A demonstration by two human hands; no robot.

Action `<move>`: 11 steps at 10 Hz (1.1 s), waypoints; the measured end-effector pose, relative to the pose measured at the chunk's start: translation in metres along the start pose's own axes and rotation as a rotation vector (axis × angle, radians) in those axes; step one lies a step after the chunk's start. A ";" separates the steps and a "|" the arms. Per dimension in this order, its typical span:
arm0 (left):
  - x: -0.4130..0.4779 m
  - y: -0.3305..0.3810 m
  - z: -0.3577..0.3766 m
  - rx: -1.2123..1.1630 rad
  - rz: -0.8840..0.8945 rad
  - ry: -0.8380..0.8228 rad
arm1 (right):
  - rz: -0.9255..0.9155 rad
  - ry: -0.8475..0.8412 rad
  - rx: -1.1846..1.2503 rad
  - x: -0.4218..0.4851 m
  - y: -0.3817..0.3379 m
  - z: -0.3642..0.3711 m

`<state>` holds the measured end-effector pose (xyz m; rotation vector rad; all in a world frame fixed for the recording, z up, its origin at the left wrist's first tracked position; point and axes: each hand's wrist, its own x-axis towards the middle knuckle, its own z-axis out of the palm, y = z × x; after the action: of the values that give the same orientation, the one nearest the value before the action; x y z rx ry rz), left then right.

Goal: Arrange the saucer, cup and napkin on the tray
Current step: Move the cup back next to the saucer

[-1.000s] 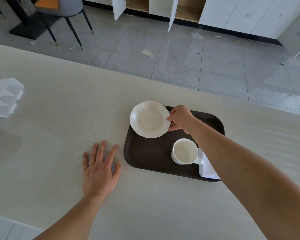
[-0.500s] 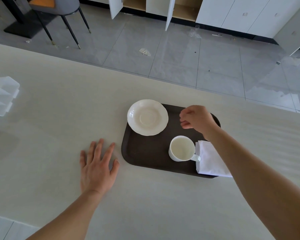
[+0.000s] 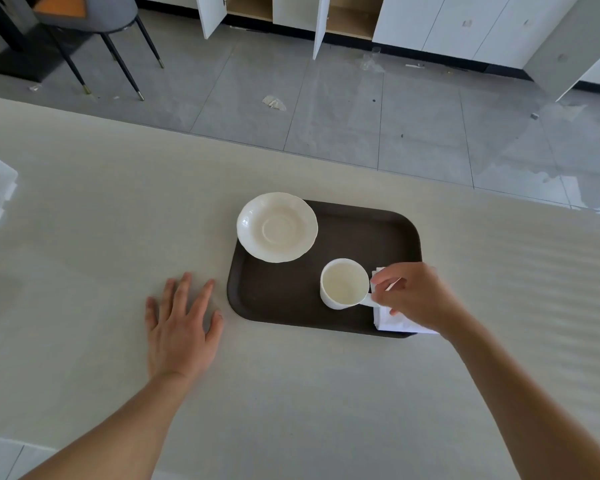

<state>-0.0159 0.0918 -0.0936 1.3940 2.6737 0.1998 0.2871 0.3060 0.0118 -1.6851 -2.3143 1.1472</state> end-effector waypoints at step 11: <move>0.001 0.000 0.003 0.008 0.004 0.014 | 0.038 0.490 -0.032 0.046 -0.020 0.045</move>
<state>-0.0166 0.0929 -0.0964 1.4062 2.6860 0.2011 0.2323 0.3185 -0.0257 -1.7790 -2.0080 0.6084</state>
